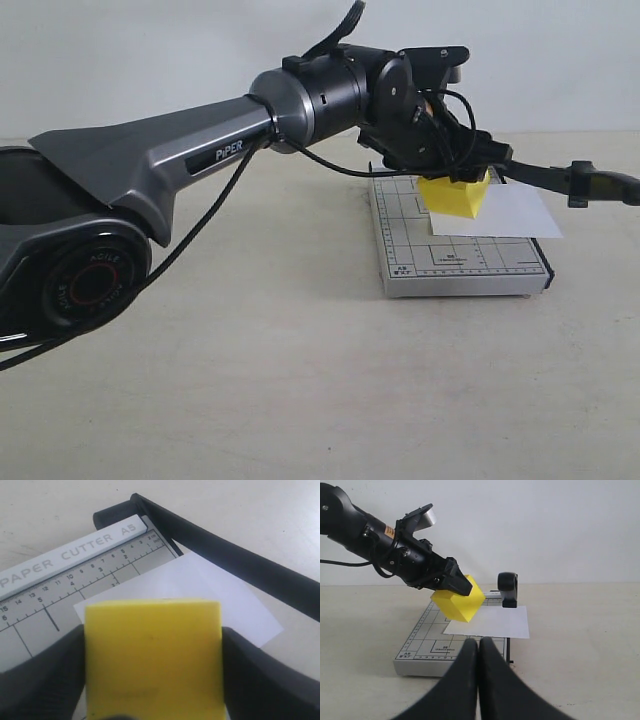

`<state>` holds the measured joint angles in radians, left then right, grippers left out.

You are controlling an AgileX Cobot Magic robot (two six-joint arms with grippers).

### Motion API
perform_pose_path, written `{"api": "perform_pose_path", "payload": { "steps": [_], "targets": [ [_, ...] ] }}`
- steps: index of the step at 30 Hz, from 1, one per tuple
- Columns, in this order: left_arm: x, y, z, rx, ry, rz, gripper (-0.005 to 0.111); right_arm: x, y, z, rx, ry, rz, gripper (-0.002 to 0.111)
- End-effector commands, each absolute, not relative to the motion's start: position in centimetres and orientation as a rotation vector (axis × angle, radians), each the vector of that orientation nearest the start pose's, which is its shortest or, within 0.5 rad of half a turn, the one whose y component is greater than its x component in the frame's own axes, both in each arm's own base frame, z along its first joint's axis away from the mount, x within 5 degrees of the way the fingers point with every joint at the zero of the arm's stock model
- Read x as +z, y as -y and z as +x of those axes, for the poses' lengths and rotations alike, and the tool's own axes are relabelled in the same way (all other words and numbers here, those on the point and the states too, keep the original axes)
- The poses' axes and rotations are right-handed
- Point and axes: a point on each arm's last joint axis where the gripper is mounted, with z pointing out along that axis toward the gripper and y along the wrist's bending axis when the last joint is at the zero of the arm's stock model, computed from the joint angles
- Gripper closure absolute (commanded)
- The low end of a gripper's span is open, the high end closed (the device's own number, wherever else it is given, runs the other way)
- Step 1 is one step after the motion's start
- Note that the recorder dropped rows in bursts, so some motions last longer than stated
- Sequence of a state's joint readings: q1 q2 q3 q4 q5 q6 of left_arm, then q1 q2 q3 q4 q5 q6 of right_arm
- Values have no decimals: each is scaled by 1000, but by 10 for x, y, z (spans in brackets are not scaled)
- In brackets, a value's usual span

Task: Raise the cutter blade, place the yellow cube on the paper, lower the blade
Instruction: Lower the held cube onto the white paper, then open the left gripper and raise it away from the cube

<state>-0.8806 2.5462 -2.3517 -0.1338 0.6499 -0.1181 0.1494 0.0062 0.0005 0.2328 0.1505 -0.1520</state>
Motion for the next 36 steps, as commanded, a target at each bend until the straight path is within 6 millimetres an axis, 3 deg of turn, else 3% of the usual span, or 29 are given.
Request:
{"api": "perform_pose_path", "payload": {
  "steps": [1,7,15,20,24,26,31,36],
  "targets": [
    [187,448,357,-639,-2267,826,42,200,-11,55,192,-1627,-93,108],
    [187,448,357,-638,-2266,828,28,200,-11,55,192,-1627,-93,108],
    [189,449,355,-657,-2252,850,28,200,-11,55,192,-1627,-93,108],
    [219,443,353,-631,-2198,874,28,200,-11,55,192,-1627,-93,108],
    [248,426,350,-532,-2217,924,29,200,-11,55,192,-1627,-93,108],
    [263,417,350,-514,-2229,922,34,200,-11,55,192,-1627,-93,108],
    [303,397,347,-479,-2214,910,62,200,-11,55,194,-1627,-92,108],
    [336,379,337,-414,-2197,926,73,200,-11,55,194,-1627,-92,108]
  ]
}}
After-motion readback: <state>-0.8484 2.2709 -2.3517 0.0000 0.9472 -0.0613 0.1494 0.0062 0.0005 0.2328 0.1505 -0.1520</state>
